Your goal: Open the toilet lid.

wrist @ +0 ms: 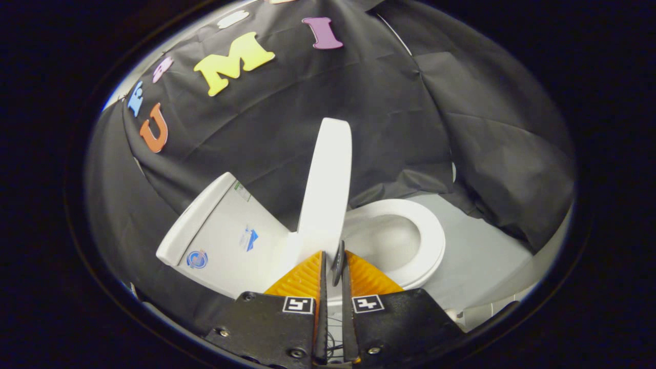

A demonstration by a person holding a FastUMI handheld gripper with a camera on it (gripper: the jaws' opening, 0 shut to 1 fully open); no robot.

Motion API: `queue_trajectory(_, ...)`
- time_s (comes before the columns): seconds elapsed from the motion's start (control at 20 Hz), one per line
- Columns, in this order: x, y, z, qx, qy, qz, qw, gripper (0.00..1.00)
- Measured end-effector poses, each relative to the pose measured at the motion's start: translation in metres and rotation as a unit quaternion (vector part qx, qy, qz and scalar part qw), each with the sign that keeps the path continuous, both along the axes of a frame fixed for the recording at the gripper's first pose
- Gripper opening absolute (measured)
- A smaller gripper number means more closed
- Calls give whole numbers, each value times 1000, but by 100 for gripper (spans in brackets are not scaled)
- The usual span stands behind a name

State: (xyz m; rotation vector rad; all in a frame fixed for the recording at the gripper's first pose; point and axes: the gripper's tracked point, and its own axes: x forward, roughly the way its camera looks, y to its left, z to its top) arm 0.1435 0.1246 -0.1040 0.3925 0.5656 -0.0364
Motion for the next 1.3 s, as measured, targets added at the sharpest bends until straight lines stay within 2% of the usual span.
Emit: queue_trajectory(1.3,11,106,46,-99,-38,70,992,15)
